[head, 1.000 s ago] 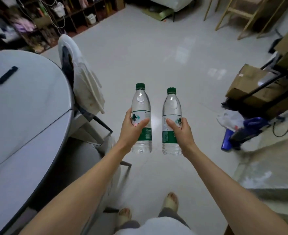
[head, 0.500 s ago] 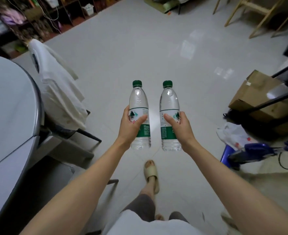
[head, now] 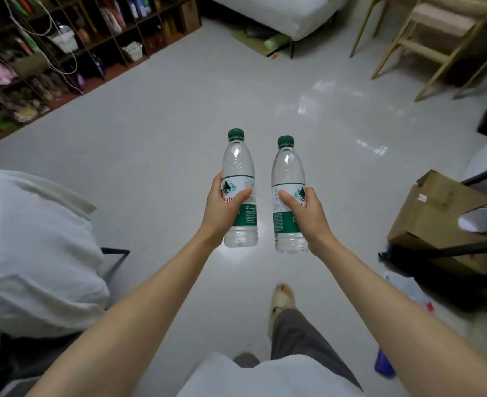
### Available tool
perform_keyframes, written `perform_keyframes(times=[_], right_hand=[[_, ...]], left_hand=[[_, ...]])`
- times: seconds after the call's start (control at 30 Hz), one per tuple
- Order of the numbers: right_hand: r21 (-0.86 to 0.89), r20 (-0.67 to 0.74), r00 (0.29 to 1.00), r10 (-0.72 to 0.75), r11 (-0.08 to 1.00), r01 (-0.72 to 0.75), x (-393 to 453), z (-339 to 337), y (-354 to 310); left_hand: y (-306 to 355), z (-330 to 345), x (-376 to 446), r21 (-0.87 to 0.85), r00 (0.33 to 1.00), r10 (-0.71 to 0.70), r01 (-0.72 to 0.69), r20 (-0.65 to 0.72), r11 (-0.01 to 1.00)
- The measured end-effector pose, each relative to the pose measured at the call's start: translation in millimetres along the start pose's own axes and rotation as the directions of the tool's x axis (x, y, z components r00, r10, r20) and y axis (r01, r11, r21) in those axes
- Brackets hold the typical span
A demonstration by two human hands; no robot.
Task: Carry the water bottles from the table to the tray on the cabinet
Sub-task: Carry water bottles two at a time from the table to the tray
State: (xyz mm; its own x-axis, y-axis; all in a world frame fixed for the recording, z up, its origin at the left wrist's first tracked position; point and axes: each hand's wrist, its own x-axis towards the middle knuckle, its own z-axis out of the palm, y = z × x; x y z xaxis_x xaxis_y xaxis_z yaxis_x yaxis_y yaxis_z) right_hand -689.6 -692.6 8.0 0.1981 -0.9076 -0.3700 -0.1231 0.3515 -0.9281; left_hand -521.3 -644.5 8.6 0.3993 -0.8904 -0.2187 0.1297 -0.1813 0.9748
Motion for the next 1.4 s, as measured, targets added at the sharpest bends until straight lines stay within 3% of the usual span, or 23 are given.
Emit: perform_keyframes(times=[0.57,1.13,1.4], right_hand=[[-0.072,0.139,0.989,-0.054,0.995,0.065,442.9,7.0,-207.5],[-0.009,0.105,0.985,-0.136,0.990,0.138,867.1,153.3,-422.3],[0.010,0.203,0.966,-0.162,0.987,0.163,1090.6,242.0,-516.9]], left_hand=[[120.1,90.7,433.6,-0.111,0.983,-0.002,-0.018,-0.184,0.994],[257.6,45.5,895.7,-0.103,0.984,0.058,-0.076,-0.170,0.992],[316.1,7.2,1125.2,-0.153,0.944,0.062,-0.116,-0.323,0.981]])
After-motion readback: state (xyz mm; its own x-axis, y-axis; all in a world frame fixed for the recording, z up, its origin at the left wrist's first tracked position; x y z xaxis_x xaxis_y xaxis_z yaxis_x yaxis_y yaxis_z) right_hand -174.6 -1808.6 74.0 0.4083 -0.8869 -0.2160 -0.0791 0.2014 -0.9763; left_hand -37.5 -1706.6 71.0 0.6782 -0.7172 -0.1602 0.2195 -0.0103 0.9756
